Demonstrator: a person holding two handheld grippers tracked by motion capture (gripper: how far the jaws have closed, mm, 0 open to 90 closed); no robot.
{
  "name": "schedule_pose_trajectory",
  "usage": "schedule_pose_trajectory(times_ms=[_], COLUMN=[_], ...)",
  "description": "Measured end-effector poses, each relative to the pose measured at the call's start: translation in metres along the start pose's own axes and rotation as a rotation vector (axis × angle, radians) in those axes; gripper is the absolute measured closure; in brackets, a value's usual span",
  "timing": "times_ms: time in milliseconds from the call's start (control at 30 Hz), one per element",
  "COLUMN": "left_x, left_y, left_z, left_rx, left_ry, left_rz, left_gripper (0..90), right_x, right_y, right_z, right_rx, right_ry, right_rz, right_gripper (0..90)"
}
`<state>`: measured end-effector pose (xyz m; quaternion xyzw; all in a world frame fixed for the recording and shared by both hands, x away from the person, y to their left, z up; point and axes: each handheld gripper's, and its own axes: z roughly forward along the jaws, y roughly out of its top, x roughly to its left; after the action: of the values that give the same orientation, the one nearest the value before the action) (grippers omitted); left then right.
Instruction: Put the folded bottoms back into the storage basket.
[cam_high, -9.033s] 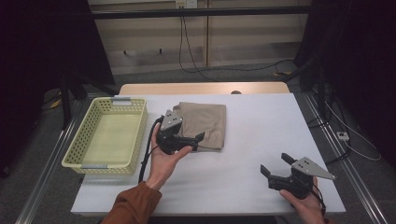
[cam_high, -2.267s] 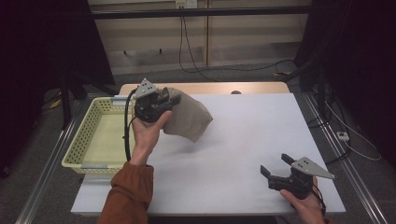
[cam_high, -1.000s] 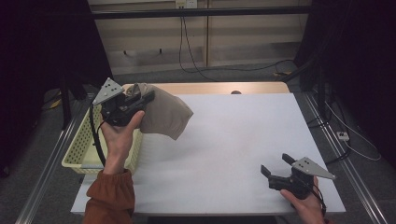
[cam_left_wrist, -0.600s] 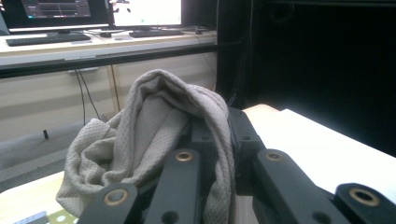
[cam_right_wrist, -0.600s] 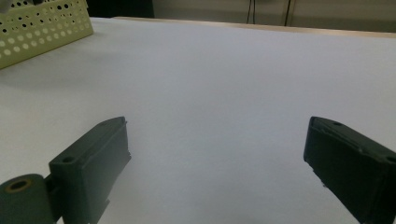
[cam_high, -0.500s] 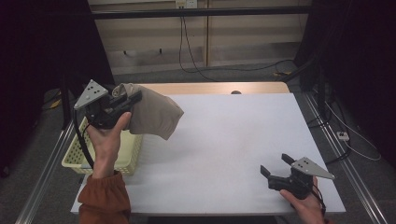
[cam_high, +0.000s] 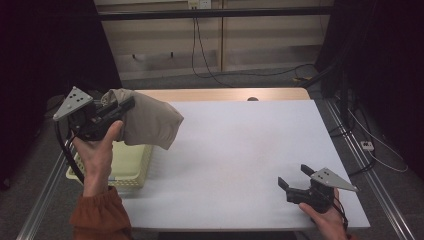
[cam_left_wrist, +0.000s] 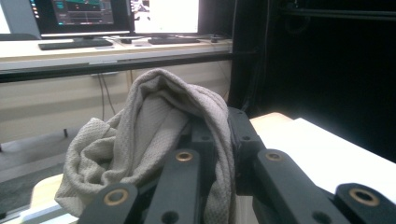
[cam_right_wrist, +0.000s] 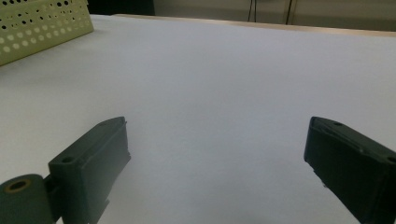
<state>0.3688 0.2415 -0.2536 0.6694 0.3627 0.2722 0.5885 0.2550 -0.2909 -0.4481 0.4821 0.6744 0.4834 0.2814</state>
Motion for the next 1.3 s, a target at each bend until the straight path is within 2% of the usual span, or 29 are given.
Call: schedule_pose_trajectory(times_ms=[67,400,533,667,1000,1133,1300], left_x=[0.005,0.02,0.027,0.035,0.053,0.061,0.068], left_y=[0.0,-0.001,-0.003,-0.004,-0.007,-0.013,-0.019], left_z=[-0.003,-0.022,-0.025,-0.031,-0.051,-0.053,-0.048], left_rx=[-0.007,-0.02,-0.01,0.011,0.008,0.019,0.078], left_ry=[-0.008,0.019,0.033,0.021,0.048,0.071,0.097], left_rz=[-0.016,-0.023,-0.038,-0.024,-0.046,-0.057,-0.052], left_gripper=[83.5,83.5,83.5,83.4,83.4,83.4,83.4], right_x=[0.0,0.001,0.001,0.001,0.002,0.001,0.001], right_y=[0.0,0.0,0.0,0.0,0.0,0.0,0.0], right_z=[-0.001,-0.002,-0.002,-0.002,-0.002,-0.001,-0.001], right_rx=[0.0,-0.003,-0.004,-0.006,-0.002,-0.002,0.0], right_ry=[0.0,0.004,0.002,0.004,0.008,0.008,0.01], right_rz=[0.0,-0.002,-0.004,-0.002,-0.003,0.0,-0.001], right_gripper=[6.2,6.3,6.3,6.3,6.2,6.2,6.2])
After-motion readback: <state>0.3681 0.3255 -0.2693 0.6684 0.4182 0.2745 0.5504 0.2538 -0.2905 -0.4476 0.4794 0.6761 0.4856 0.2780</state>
